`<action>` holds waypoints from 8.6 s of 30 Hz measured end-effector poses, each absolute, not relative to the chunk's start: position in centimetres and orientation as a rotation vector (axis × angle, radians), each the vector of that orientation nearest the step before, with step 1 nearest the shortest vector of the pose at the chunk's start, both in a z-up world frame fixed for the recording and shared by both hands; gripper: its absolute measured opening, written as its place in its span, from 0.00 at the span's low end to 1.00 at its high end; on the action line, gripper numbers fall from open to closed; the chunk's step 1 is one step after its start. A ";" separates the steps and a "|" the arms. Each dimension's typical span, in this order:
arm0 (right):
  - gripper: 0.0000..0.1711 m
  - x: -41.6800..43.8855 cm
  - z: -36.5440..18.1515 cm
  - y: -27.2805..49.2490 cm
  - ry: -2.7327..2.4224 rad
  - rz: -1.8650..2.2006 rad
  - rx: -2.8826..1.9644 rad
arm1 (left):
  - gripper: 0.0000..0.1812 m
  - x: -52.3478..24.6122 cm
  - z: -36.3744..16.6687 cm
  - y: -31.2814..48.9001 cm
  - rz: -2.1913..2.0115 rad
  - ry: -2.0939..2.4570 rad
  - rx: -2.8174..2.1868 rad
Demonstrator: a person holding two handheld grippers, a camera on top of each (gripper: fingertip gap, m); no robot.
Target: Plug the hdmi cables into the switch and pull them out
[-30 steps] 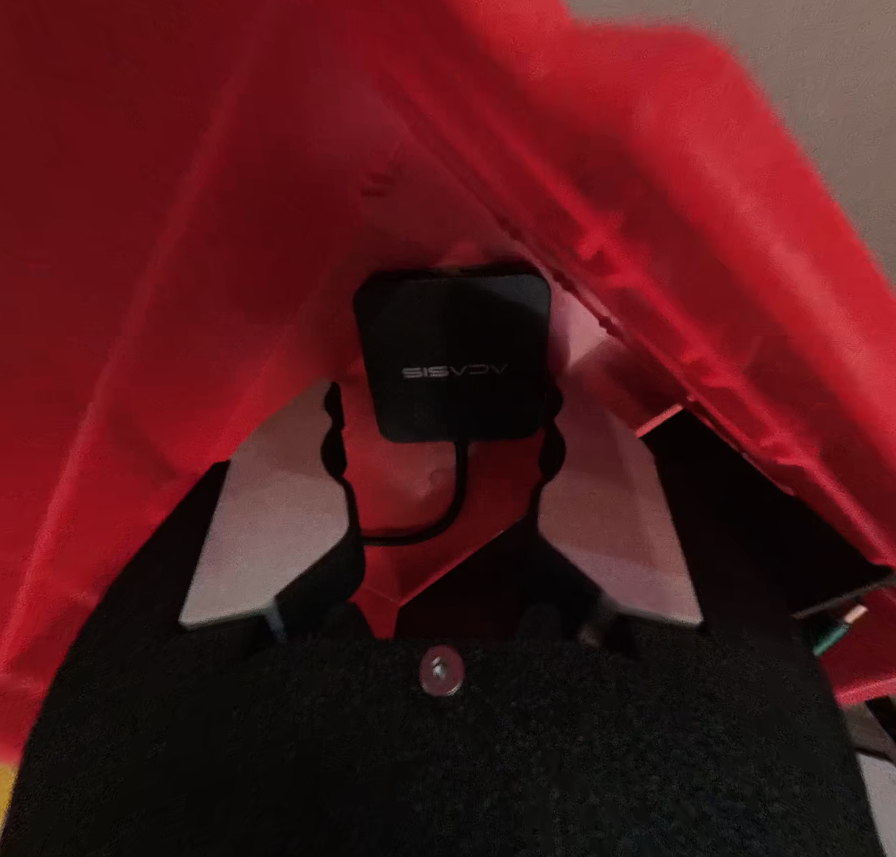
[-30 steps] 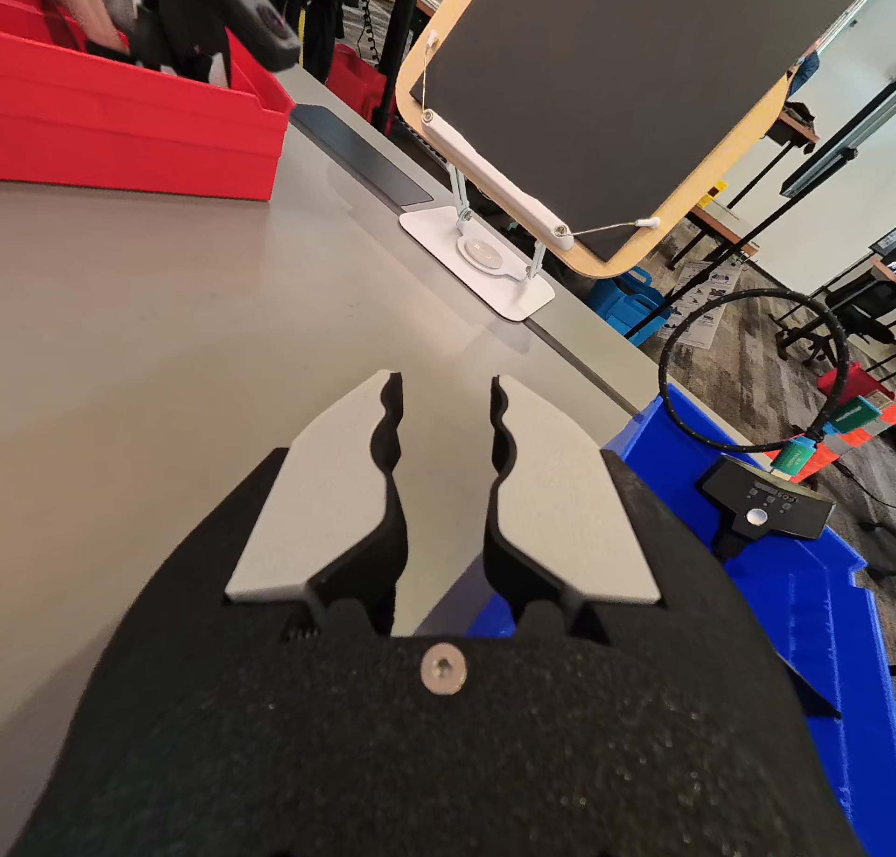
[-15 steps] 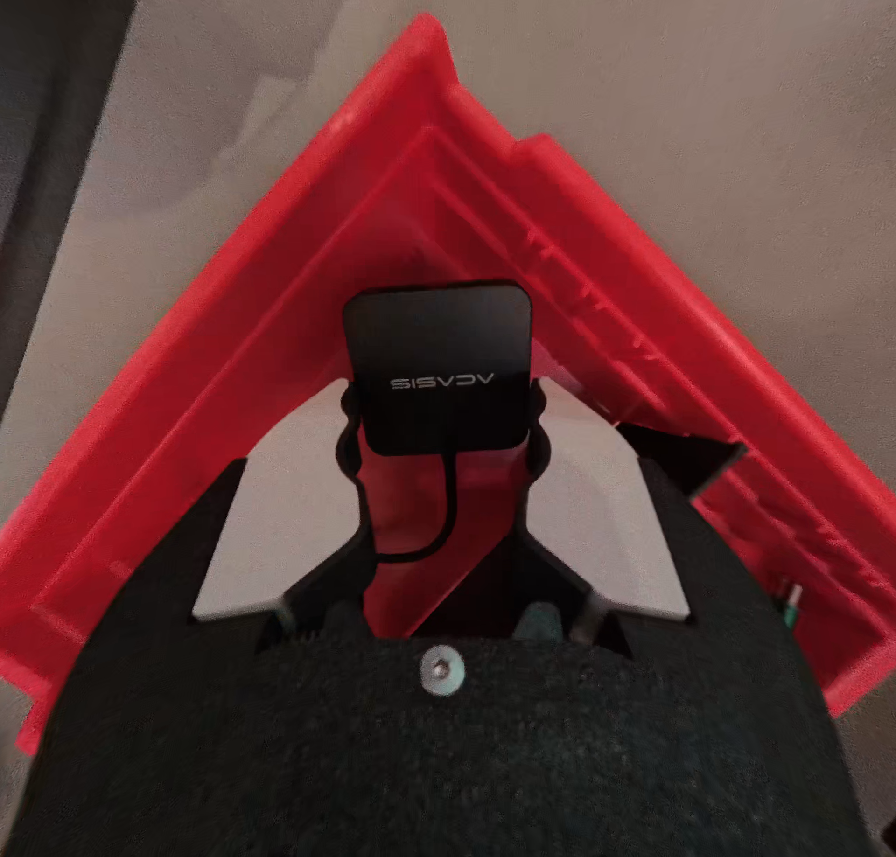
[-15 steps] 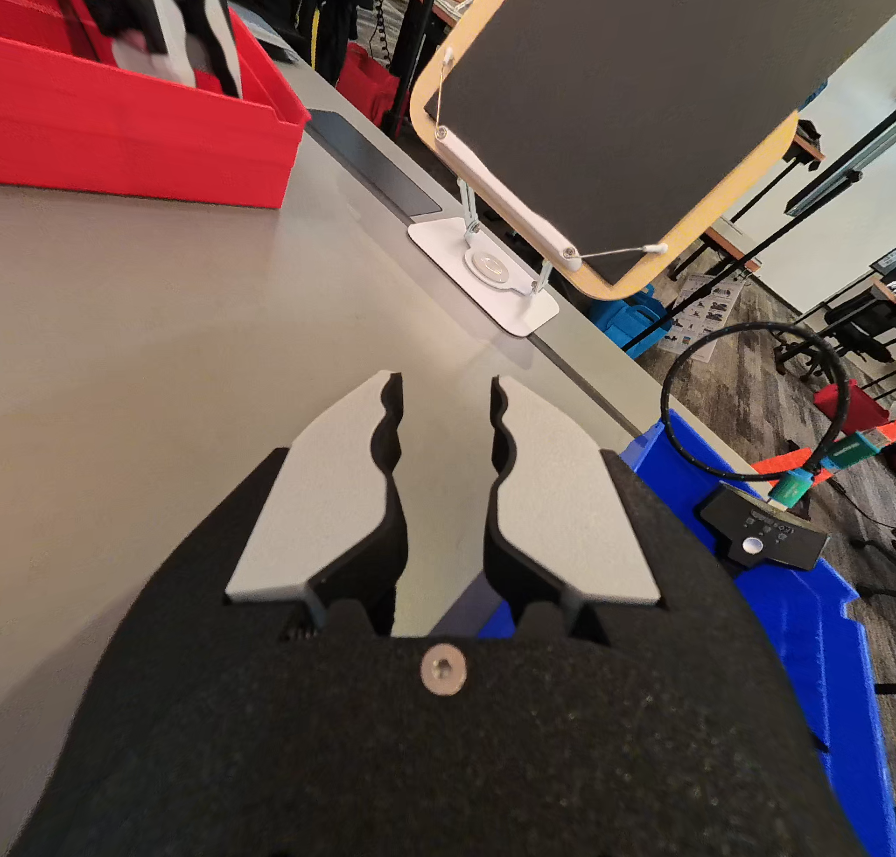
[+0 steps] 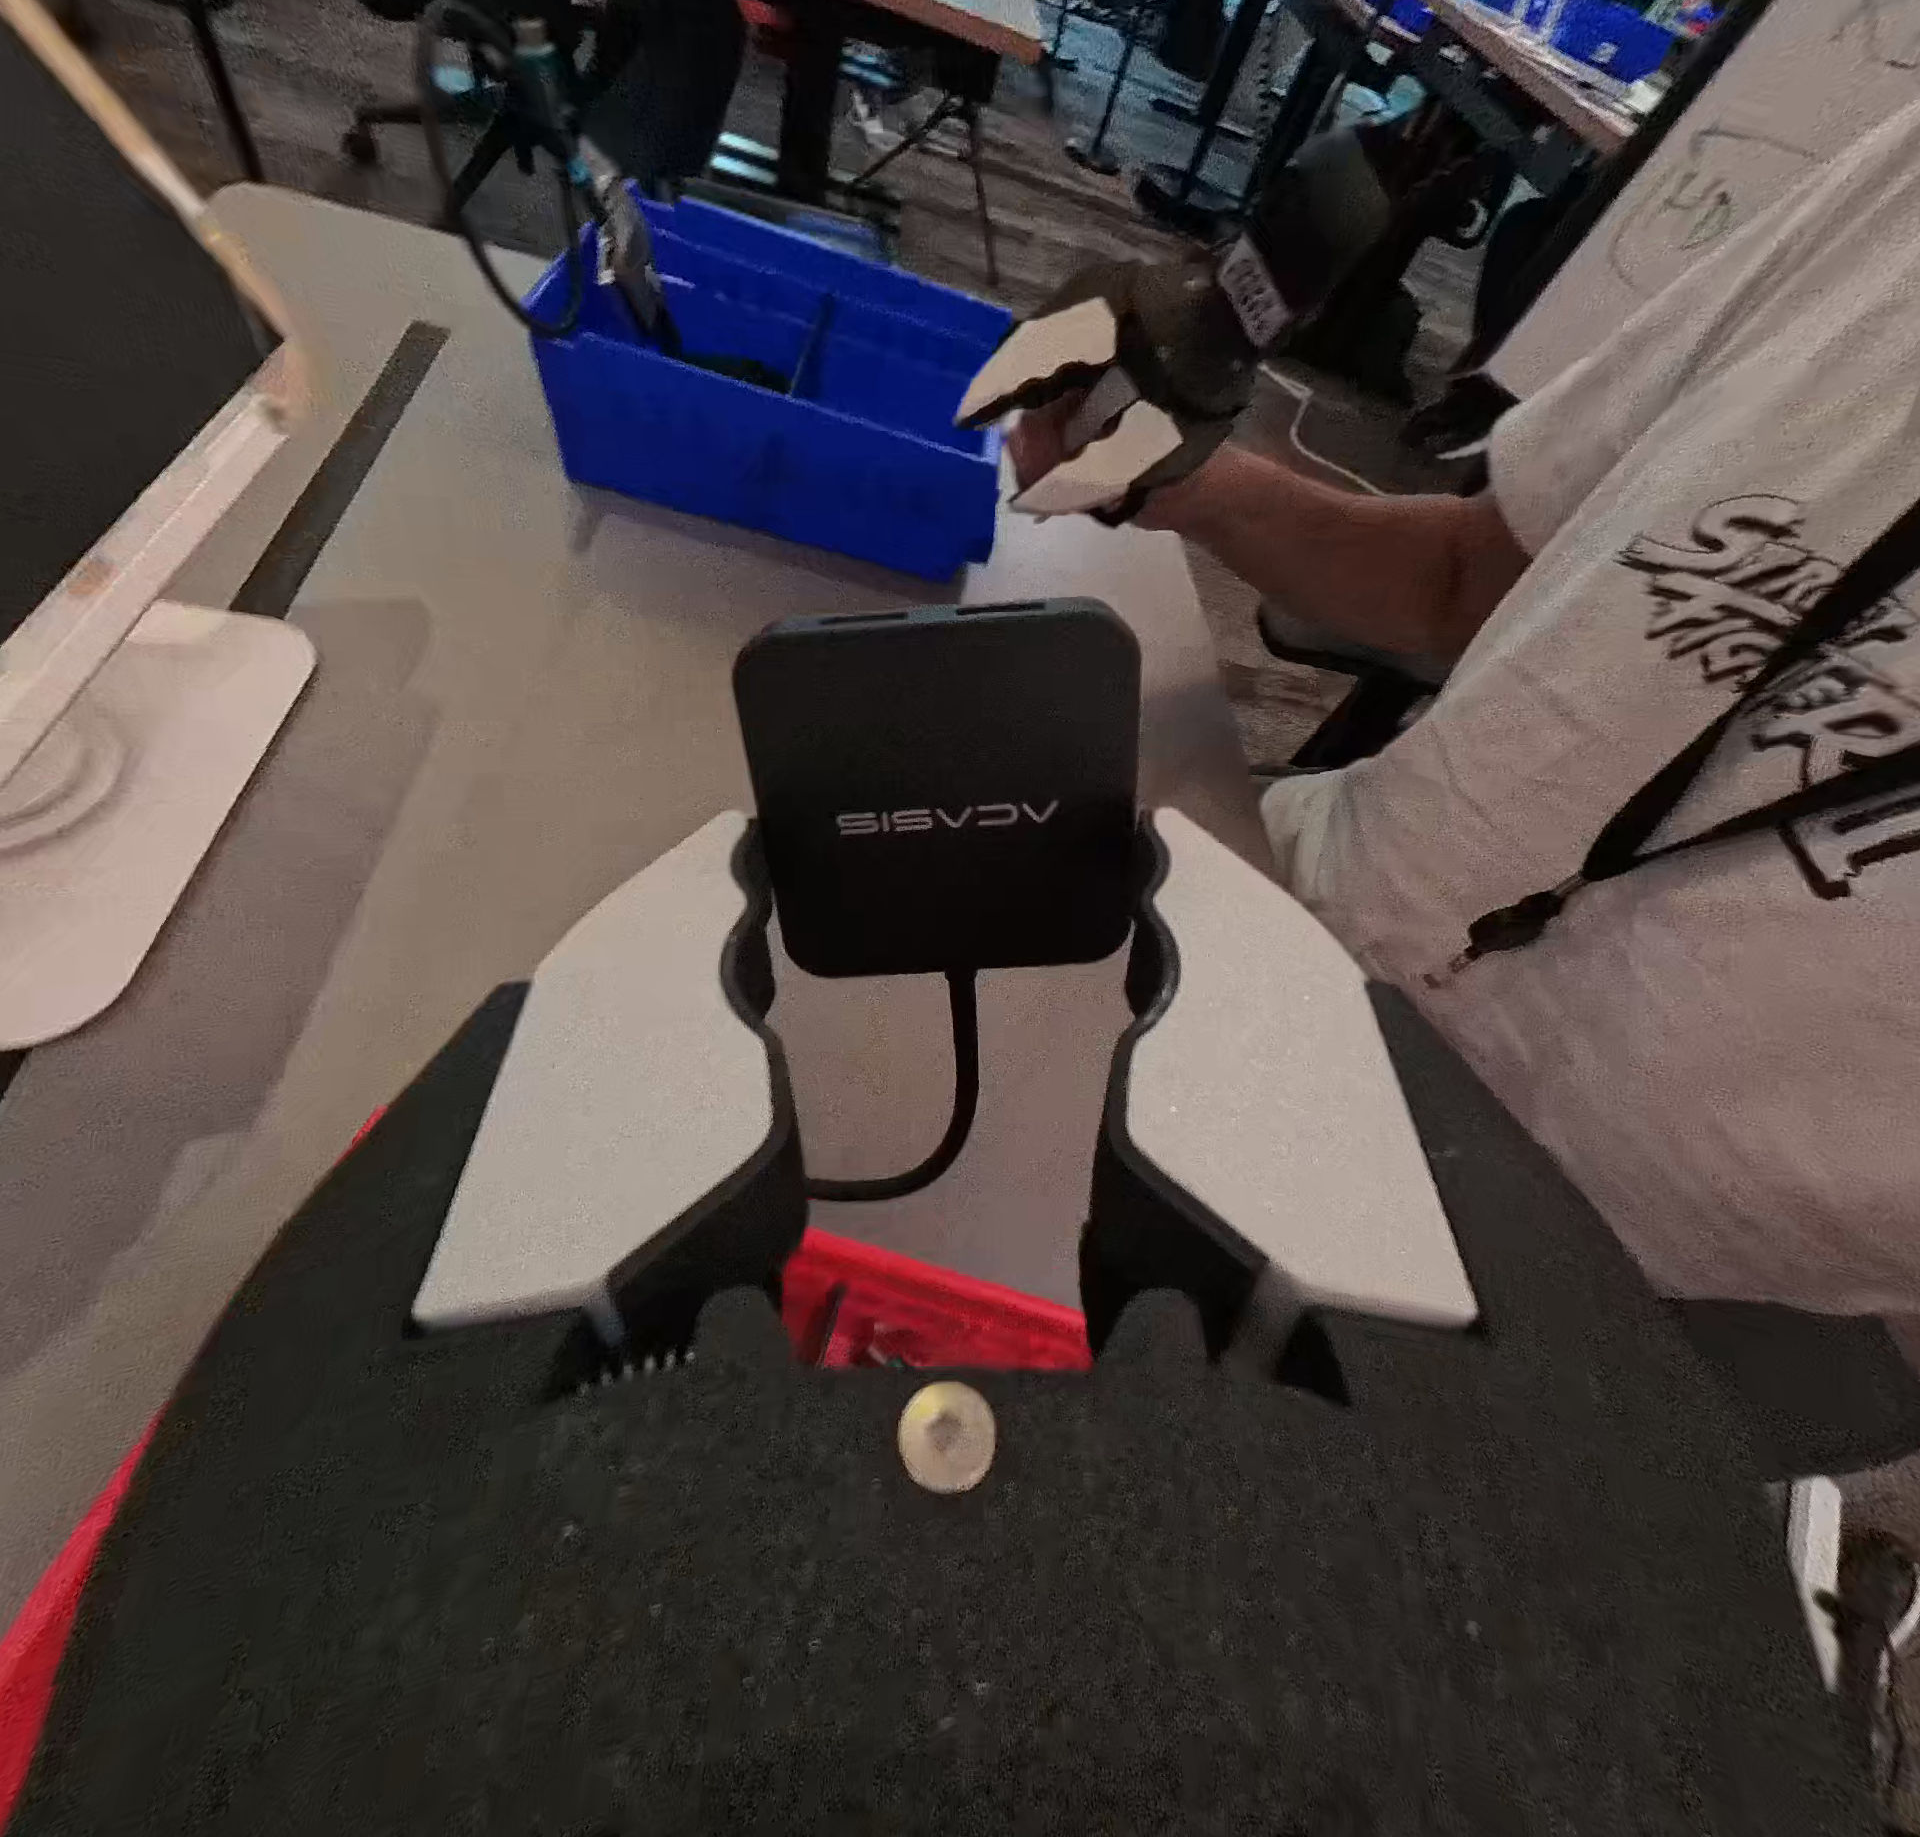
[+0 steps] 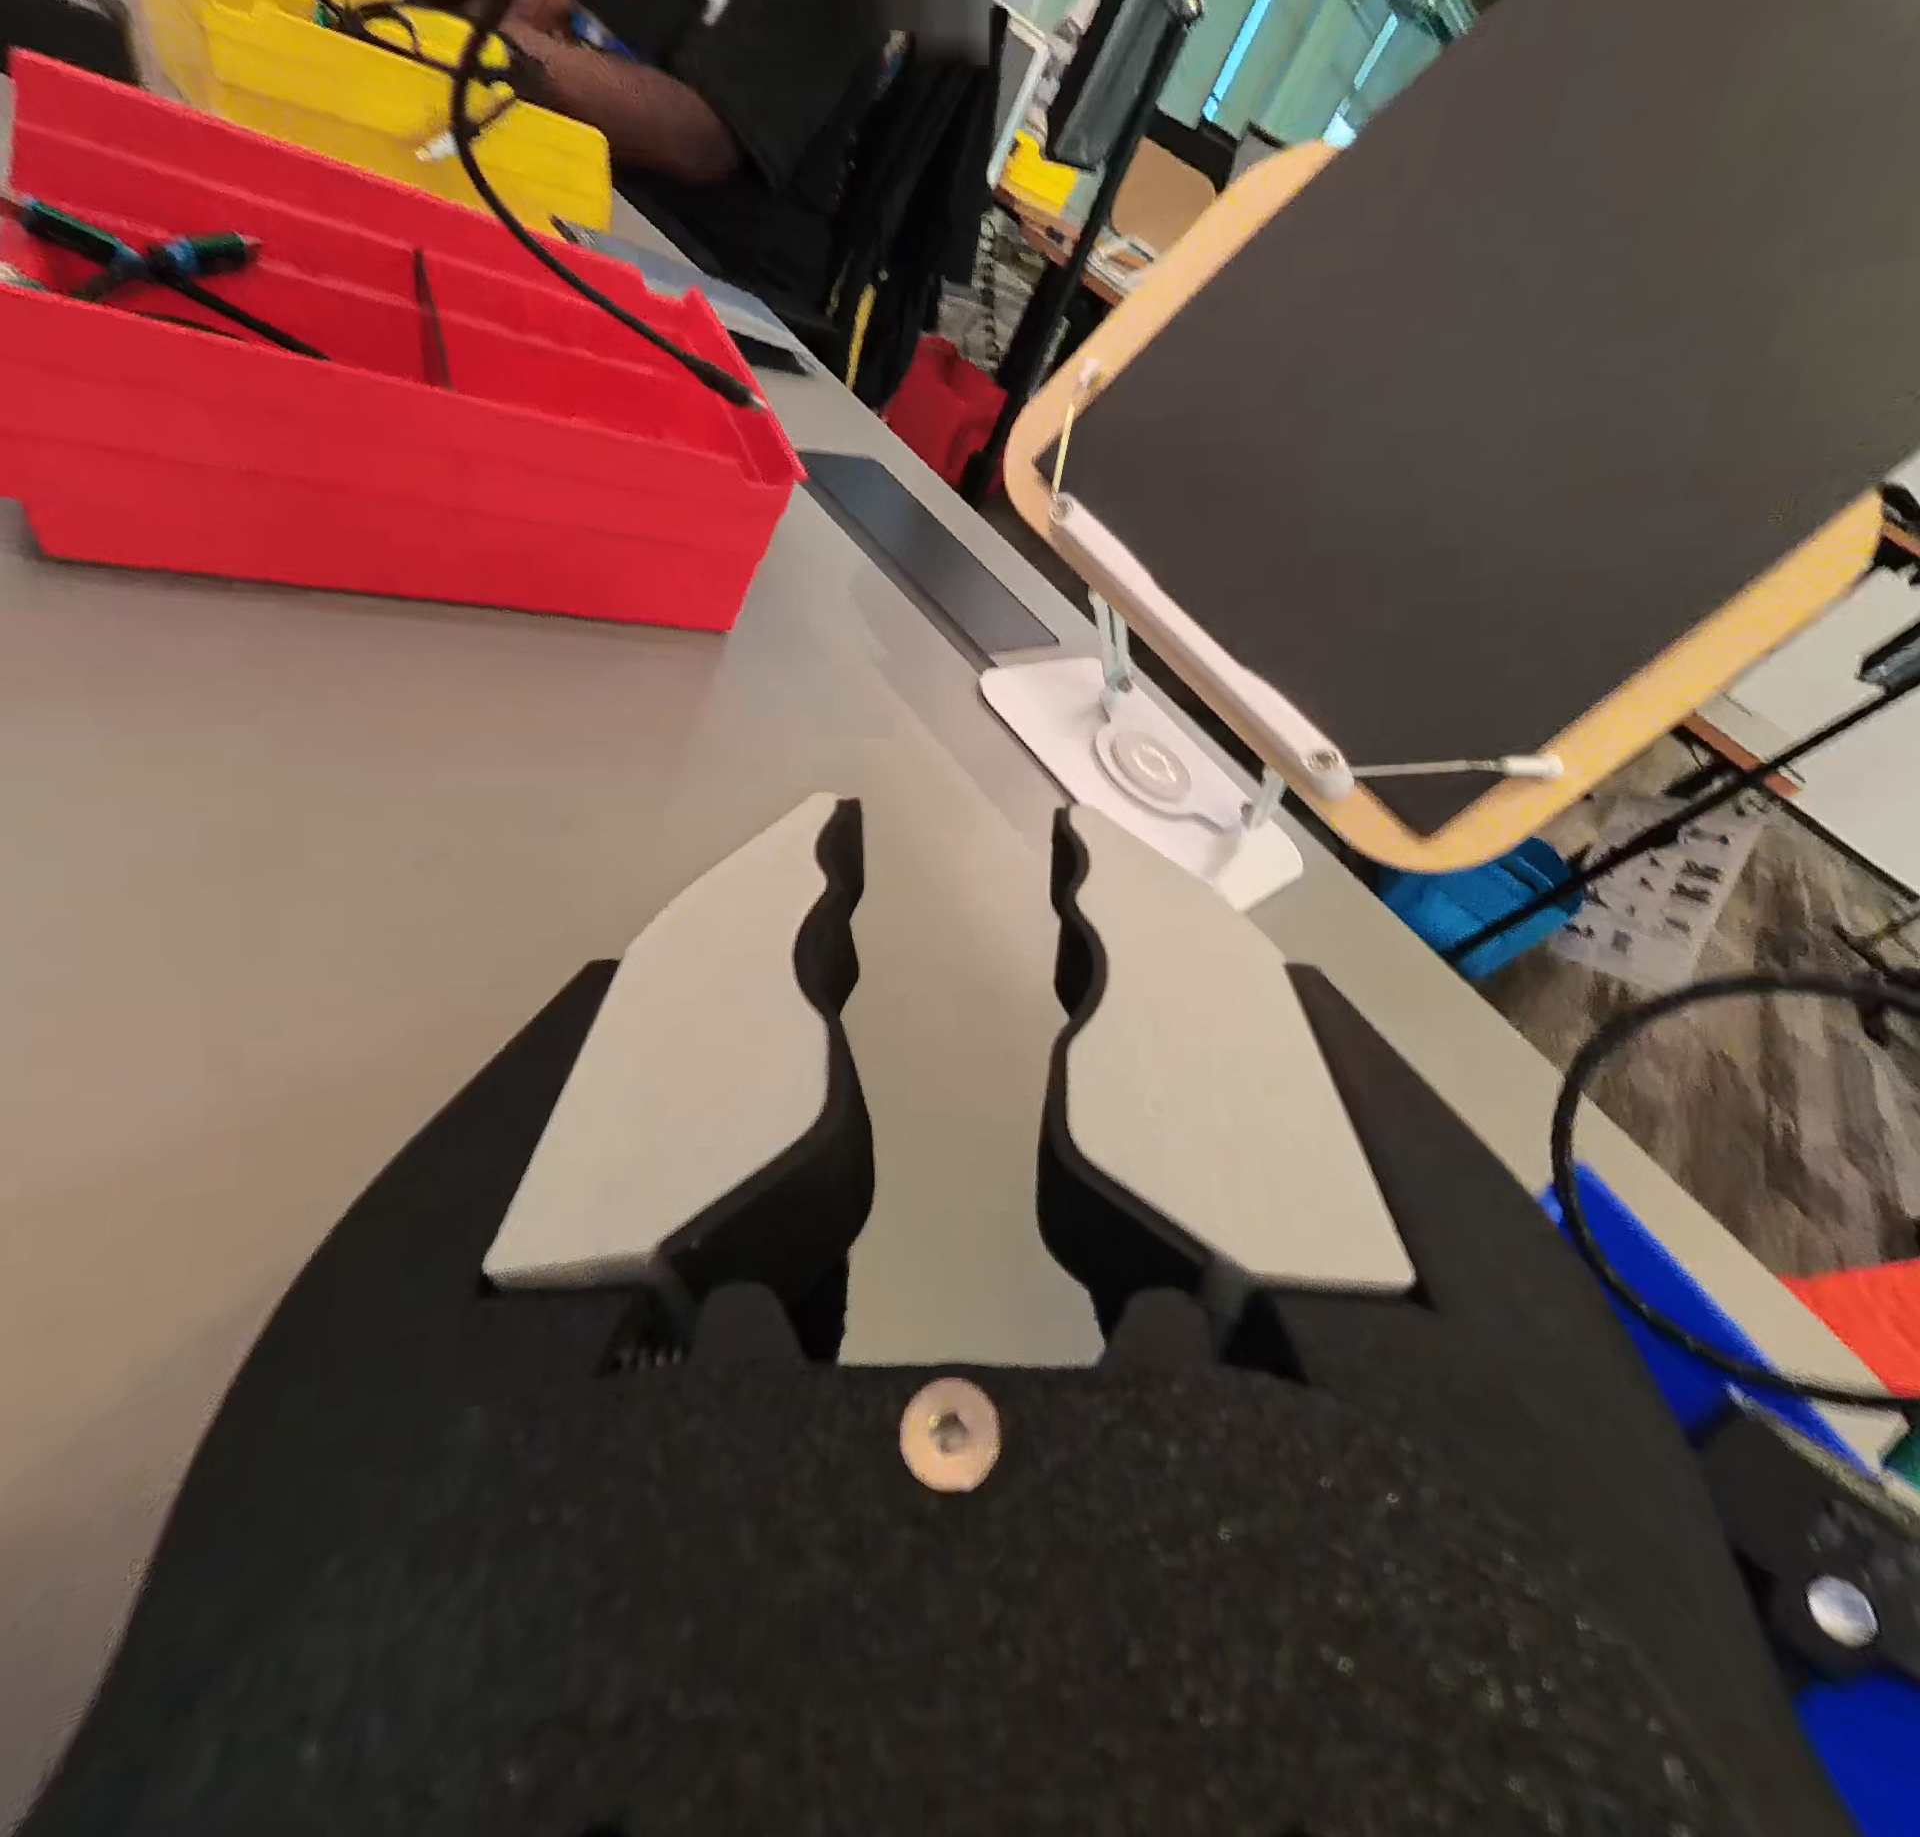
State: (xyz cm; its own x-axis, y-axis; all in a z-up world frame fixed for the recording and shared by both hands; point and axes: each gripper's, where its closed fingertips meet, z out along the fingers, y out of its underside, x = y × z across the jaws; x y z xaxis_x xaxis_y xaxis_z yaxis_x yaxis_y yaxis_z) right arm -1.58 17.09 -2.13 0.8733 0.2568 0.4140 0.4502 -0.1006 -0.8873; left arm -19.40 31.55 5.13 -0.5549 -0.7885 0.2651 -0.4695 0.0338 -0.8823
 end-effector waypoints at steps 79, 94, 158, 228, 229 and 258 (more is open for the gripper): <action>0.08 -11.4 3.4 14.0 -0.794 0.613 -1.292 | 0.07 -10.2 1.0 12.8 -1.747 1.602 -0.662; 0.09 -11.0 0.5 13.9 -0.950 0.433 -1.546 | 0.07 -9.7 0.0 12.4 -1.664 1.634 -0.653; 0.09 0.6 1.9 25.1 -1.322 -0.792 -1.501 | 0.25 -45.6 -12.3 36.7 -0.210 1.077 -2.118; 0.09 -2.3 4.9 22.7 -1.339 -0.814 -1.368 | 0.12 -30.9 -13.9 19.6 -0.697 1.162 -1.945; 0.09 -2.2 4.8 22.8 -1.339 -0.815 -1.371 | 0.17 -30.1 -14.2 19.0 -0.722 1.179 -1.980; 0.09 -2.5 4.7 22.6 -1.350 -0.813 -1.362 | 0.06 -22.2 -11.1 13.7 -1.131 1.322 -1.721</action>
